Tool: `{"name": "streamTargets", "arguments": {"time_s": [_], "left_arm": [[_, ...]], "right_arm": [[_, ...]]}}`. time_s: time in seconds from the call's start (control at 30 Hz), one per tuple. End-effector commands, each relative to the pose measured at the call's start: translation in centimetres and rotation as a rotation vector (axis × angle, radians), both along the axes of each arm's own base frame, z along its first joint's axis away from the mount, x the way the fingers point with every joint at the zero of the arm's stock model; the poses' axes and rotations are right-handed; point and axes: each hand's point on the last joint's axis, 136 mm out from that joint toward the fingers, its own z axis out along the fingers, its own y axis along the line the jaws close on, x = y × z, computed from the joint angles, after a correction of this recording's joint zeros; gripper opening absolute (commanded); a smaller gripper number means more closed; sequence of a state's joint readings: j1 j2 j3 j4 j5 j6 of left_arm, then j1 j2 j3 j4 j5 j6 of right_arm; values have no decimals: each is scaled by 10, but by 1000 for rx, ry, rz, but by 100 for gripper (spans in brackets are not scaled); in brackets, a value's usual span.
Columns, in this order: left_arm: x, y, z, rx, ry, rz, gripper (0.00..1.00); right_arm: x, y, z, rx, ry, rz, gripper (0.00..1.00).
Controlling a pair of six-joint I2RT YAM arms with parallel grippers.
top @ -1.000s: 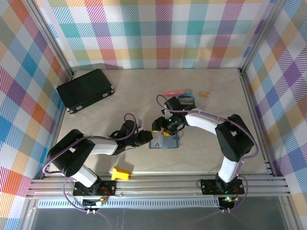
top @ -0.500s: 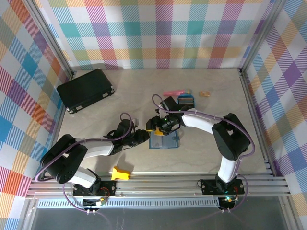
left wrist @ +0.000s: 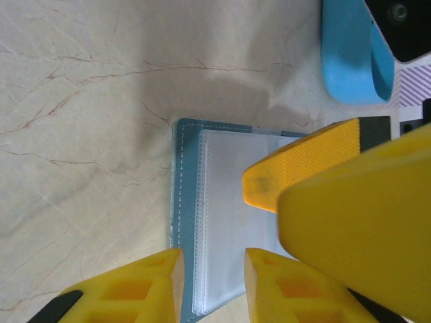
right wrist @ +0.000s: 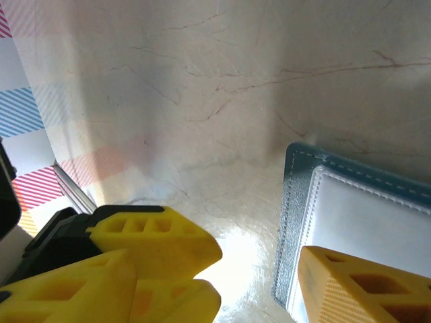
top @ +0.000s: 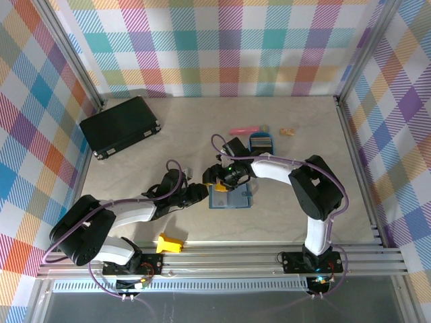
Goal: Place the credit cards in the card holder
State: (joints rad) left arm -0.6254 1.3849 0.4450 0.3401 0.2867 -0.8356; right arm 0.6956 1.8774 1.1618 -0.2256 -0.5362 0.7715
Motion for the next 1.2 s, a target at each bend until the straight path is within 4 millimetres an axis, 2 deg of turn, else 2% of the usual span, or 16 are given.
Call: {"name": "streamTargets", "arguments": {"time_s": [0.0,0.13,0.23,0.4,0.6,0.67,0.8,1.03,1.17], "left_arm": [[-5,5,1,12,-13,-13,30],[-7,7,5,8,-32,-14,30],[-7,8,9,4,-55,-18,30],[-5,7,26,-19,-133,-31,31],[1,-5,59,-34,-283,-102,35],[3,-12,72,-33,-350,-138,35],[8,-19,89,-36,-457,-176,36],[8,-37,106,-45,-672,-321,43],[8,-45,115,-45,-789,-383,51]], "right_arm": [[7,11,19,60,-50,12,64],[14,2,41,61,-139,7,64],[25,-20,61,51,-237,-32,63],[44,-79,105,51,-491,-123,64],[54,-156,137,-40,-760,-231,68],[54,-172,147,-103,-884,-212,71],[49,-182,158,-210,-1107,-75,72],[60,-189,133,-406,-1149,182,76],[73,-196,136,-369,-1146,185,78]]}}
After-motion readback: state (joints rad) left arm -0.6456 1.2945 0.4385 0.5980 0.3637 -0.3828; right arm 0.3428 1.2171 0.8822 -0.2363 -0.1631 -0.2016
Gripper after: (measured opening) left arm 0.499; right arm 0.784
